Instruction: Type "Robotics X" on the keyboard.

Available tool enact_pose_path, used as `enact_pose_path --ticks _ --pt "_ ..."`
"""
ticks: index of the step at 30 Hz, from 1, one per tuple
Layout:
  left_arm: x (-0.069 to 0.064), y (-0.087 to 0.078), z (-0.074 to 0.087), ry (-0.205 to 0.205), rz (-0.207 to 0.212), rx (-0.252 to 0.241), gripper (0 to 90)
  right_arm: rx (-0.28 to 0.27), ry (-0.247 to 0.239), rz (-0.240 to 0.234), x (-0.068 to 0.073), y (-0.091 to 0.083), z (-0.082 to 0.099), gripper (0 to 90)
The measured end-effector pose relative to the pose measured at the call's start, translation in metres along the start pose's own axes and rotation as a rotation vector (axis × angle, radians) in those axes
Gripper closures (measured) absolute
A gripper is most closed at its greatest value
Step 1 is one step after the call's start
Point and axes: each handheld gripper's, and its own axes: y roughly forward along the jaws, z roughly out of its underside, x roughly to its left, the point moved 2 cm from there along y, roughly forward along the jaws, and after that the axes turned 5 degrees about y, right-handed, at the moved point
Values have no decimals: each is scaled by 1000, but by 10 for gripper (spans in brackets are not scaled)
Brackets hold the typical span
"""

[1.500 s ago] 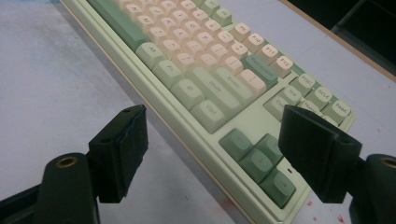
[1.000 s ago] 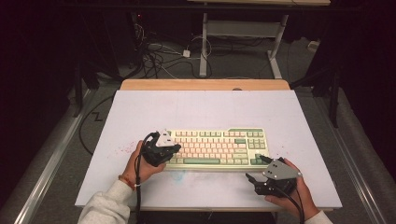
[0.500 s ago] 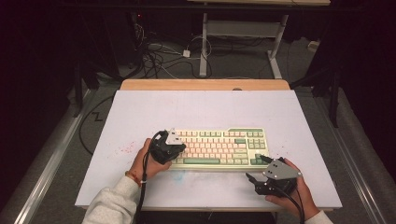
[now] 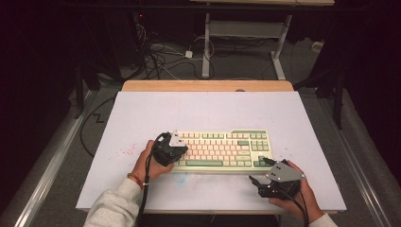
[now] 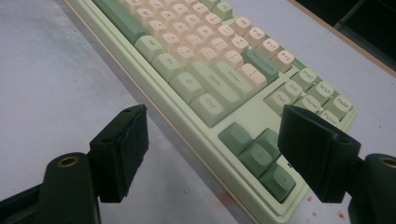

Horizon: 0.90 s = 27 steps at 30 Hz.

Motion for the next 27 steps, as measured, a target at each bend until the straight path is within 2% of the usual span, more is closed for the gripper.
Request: enact_pose_path --ticks 3,7,20,23,27 --pt "0 3 1 4 12 19 867 1 -2 -2 0 0 0 249" --pt "-1 2 1 13 -1 19 868 0 -3 -3 1 0 0 251" --pt "-2 -5 -2 35 -33 -11 824 1 -2 -5 1 -1 0 251" --pt "-2 -7 -2 43 -44 -16 796 1 -3 -4 1 -1 0 251" --pt "-1 -10 -2 34 -64 -45 747 1 0 0 0 -1 0 251"
